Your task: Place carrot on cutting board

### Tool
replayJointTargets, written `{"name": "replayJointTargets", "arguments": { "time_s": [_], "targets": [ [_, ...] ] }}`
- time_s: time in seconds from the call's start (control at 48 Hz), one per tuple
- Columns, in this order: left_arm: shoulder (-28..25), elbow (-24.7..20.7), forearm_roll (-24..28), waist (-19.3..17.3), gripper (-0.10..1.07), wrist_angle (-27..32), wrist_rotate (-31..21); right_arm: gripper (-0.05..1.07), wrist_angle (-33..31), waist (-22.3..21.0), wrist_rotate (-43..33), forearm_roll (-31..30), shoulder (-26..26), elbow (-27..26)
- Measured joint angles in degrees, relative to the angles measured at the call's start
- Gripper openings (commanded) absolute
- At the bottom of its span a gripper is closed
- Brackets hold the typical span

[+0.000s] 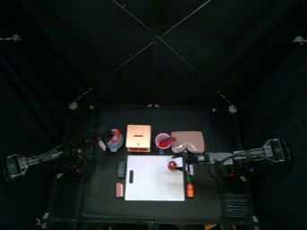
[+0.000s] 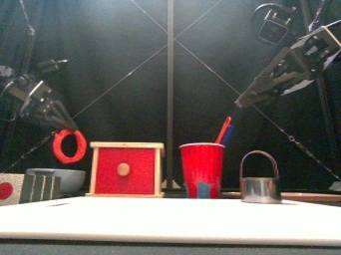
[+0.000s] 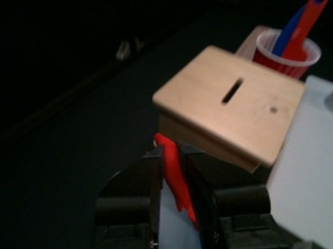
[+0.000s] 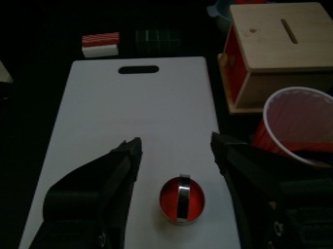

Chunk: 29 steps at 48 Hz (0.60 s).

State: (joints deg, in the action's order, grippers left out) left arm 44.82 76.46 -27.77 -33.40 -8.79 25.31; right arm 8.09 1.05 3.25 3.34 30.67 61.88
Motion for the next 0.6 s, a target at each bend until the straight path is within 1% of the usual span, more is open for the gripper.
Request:
{"name": "replayJointTargets", "arguments": {
  "time_s": [0.083, 0.167, 0.292, 0.396, 0.5, 0.562, 0.604],
  "targets": [
    [-1.4, 0.0, 0.5, -1.9, 0.64, 3.5, 0.2, 0.91, 0.0, 0.0, 0.1, 0.0, 0.0, 0.0],
    [-3.0, 0.2, 2.1, -2.4, 0.70, 5.5, 0.1, 0.91, 0.0, 0.0, 0.1, 0.1, 0.0, 0.0],
    [-4.0, 0.2, 3.2, -2.5, 0.84, 5.4, -0.1, 0.91, 0.0, 0.0, 0.1, 0.2, 0.0, 0.0],
    [-3.9, 0.2, 3.2, -2.4, 0.91, 4.4, 0.0, 0.91, 0.0, 0.0, 0.1, 0.3, 0.1, 0.0],
    [-3.5, 0.2, 3.2, -1.1, 0.92, 2.9, -0.1, 0.91, 0.1, -0.1, 0.1, 0.1, 0.2, -0.1],
    [-3.1, 0.0, 3.2, 0.7, 0.92, 1.7, -0.1, 0.91, 0.3, -0.1, 0.1, 0.0, 0.1, -0.4],
    [-3.0, -0.2, 3.3, 3.0, 0.91, 0.6, -0.1, 0.91, 0.4, -0.1, 0.2, 0.1, 0.2, -0.7]
  ]
}}
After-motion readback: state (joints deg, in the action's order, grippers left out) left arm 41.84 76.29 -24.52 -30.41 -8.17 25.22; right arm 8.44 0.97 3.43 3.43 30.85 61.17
